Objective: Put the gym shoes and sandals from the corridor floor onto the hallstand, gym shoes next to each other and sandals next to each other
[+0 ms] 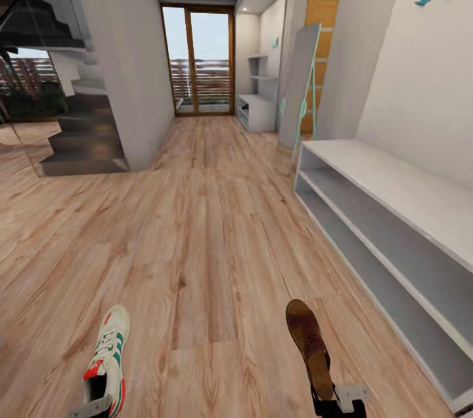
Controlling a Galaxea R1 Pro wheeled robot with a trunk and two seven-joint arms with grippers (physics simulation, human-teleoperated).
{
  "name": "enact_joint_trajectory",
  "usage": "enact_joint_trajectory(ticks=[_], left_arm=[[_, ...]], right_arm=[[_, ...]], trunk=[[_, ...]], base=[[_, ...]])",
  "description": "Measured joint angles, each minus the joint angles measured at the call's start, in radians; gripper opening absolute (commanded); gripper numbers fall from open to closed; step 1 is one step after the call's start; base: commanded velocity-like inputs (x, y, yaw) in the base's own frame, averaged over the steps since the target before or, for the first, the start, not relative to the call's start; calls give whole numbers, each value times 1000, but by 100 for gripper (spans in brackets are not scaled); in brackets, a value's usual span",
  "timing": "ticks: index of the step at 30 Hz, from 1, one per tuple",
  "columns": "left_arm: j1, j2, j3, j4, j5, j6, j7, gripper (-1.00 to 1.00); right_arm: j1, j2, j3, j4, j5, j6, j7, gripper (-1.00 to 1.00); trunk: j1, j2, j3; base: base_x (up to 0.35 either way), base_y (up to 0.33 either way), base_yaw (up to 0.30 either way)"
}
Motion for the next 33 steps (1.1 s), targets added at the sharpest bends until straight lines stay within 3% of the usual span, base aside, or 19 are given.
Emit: enact_joint_trajectory(ticks=[30,32,33], left_arm=[[0,0,0,37,-2,-5,0,-100],[-1,0,1,53,-2,-34,0,-100],[0,-1,0,76,-3,-95,0,-100]], right_arm=[[0,-1,-3,0,-3,-1,-6,-100],[0,-1,-3,0,-2,-1,-6,-100],[0,-1,-3,0,-2,-1,-6,-100]], trunk=[[0,0,0],[0,0,0],[0,0,0]], base=[[339,0,0],[339,0,0],[339,0,0]])
